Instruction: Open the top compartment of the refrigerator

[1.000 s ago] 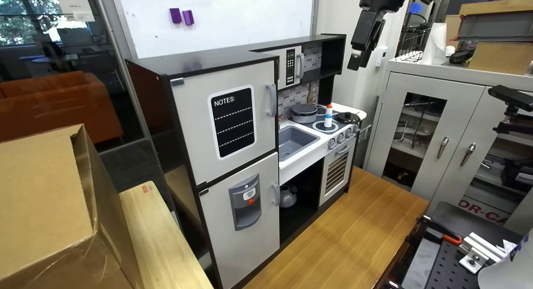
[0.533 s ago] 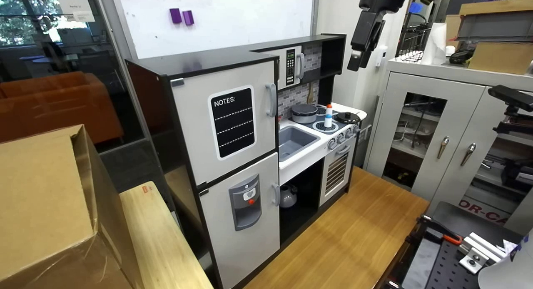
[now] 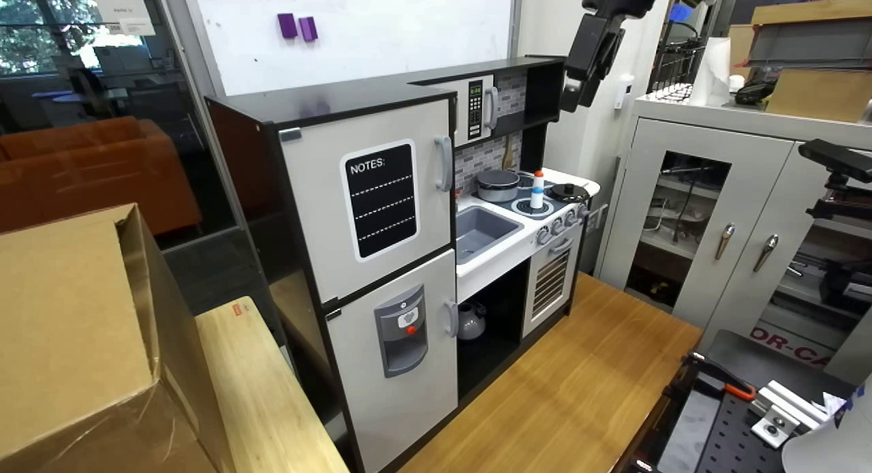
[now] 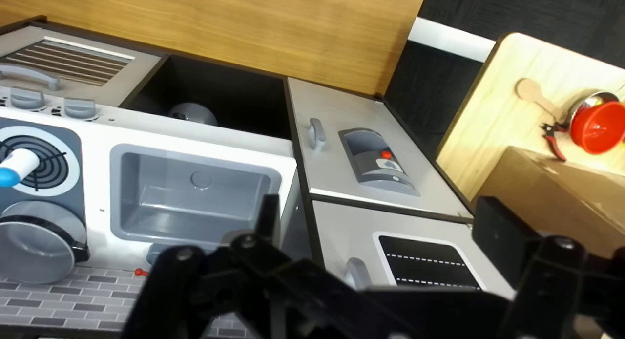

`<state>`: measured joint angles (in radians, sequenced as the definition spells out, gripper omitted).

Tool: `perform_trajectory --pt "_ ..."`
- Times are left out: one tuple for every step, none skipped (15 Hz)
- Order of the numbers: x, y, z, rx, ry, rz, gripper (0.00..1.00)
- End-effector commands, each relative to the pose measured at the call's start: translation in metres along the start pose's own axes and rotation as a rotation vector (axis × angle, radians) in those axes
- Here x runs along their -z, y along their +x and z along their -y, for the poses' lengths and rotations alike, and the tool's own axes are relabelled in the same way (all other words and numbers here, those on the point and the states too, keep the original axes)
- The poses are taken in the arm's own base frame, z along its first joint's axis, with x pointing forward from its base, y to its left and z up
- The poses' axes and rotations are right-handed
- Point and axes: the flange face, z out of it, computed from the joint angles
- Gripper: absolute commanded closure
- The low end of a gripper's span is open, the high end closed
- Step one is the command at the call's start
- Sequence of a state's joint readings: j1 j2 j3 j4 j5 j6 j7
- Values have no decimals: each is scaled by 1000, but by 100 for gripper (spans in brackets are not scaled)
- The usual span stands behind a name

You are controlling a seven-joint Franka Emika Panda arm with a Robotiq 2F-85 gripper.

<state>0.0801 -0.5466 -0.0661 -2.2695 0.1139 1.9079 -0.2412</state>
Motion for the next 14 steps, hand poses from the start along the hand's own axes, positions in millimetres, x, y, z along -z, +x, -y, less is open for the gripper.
perform_trajectory --pt "-2 6 4 -44 -58 -97 0" --pt "-4 7 6 -55 -63 -113 0" --pt "-8 6 9 -66 -71 -129 0" --pt "-11 5 11 -76 -81 -141 0" --pt "-15 4 13 -87 -90 -150 0" --pt "-19 3 15 -96 -107 -165 0" --pt "-21 2 17 -106 -122 -181 0" --pt "-21 1 19 -118 -140 -200 0" --pt "-21 0 21 -125 -156 -221 0" --pt "-19 -2 24 -125 -167 -237 0" --pt "-17 -5 26 -130 -167 -245 0" --pt "-15 -8 28 -136 -168 -251 0" --pt "-13 -12 30 -143 -160 -252 0" --pt "-11 -16 30 -147 -157 -253 0"
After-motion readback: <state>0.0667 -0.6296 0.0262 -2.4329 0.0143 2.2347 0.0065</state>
